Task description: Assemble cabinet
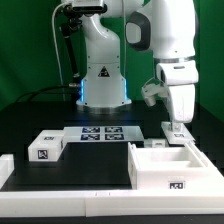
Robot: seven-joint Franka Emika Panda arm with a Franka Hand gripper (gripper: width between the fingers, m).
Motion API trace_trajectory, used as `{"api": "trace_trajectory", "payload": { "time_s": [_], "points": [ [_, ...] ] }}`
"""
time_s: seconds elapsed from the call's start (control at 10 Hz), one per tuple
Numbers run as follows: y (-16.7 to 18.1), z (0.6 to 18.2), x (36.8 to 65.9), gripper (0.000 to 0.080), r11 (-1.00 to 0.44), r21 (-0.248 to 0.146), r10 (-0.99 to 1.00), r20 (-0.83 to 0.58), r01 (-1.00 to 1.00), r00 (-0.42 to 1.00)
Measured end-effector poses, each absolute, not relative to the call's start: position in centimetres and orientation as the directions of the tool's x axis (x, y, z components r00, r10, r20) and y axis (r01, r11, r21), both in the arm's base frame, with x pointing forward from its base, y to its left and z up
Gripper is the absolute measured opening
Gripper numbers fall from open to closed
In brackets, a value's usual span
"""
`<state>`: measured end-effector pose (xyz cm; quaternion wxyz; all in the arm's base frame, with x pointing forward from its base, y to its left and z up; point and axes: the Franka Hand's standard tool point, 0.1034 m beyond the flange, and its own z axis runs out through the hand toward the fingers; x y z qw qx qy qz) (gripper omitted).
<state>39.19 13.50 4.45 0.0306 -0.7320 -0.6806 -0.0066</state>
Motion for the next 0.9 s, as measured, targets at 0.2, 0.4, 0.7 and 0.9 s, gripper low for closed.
{"api": "trace_trajectory", "payload": {
  "time_s": [0.2, 0.4, 0.7, 0.9],
  "points": [
    [12.0, 5.2, 40.3, 0.0069, -0.092, -0.036, 0.995, 0.039, 0.995, 0.094],
    [11.5, 5.3, 40.9, 0.0069, -0.107, -0.032, 0.993, 0.042, 0.994, 0.108],
    [11.5, 5.6, 41.7, 0.0069, -0.114, -0.019, 0.992, 0.046, 0.993, 0.114],
    [11.3, 5.6, 41.9, 0.0069, -0.101, -0.022, 0.994, 0.045, 0.995, 0.102]
  ]
}}
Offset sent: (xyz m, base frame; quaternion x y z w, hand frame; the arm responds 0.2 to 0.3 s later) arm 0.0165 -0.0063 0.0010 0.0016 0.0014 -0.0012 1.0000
